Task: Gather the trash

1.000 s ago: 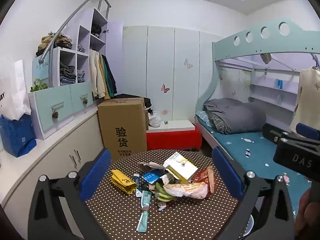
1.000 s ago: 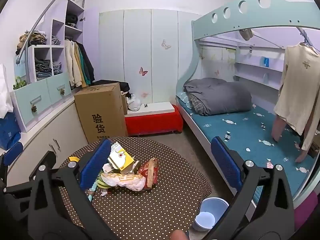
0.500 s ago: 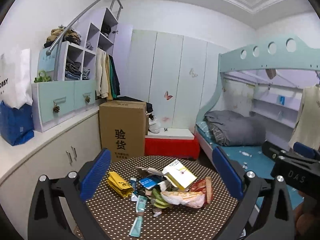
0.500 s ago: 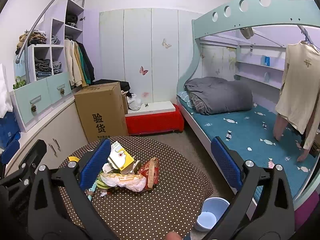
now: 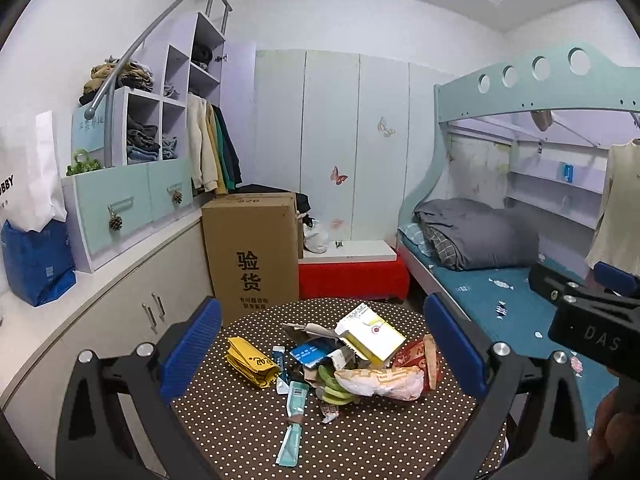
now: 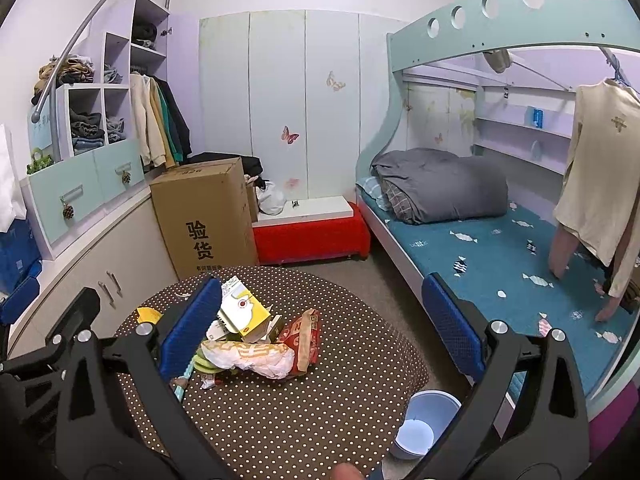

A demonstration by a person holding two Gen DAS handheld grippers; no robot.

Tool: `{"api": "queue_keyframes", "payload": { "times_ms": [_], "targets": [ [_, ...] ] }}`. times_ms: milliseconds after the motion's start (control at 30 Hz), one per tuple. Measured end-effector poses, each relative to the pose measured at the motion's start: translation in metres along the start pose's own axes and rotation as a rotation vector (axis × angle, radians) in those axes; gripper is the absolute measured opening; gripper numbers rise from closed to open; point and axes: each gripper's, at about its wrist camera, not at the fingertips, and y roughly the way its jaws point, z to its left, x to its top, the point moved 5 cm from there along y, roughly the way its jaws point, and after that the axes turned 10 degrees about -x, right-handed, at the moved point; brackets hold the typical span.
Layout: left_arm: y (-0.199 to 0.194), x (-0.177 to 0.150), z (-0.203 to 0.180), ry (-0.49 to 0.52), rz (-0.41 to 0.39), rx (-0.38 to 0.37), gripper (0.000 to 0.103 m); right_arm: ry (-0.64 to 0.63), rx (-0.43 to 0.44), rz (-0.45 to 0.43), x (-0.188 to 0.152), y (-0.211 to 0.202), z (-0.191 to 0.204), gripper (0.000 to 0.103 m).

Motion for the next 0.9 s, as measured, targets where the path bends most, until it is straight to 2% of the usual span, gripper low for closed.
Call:
{"api": "queue_keyframes", "payload": {
  "times_ms": [600,733,900],
  "targets": [
    [0.024,-0.013,0.005,-0.026,0.089,-0.028,0.099,-0.021,-0.002,0.043,-0.01,0.023,0.002,0.098],
    [0.037,-0.026,0.014,-0.041,0.127,-0.022,0.099,-0.026,0.007,0.089,-0.019,0.044,0.0,0.098],
    [0.06,-0.057,0.029,-0.07,0.216,-0.009,0.099,-0.026,0.024,0.221,-0.048,0.091,0.0,0.098]
  ]
}}
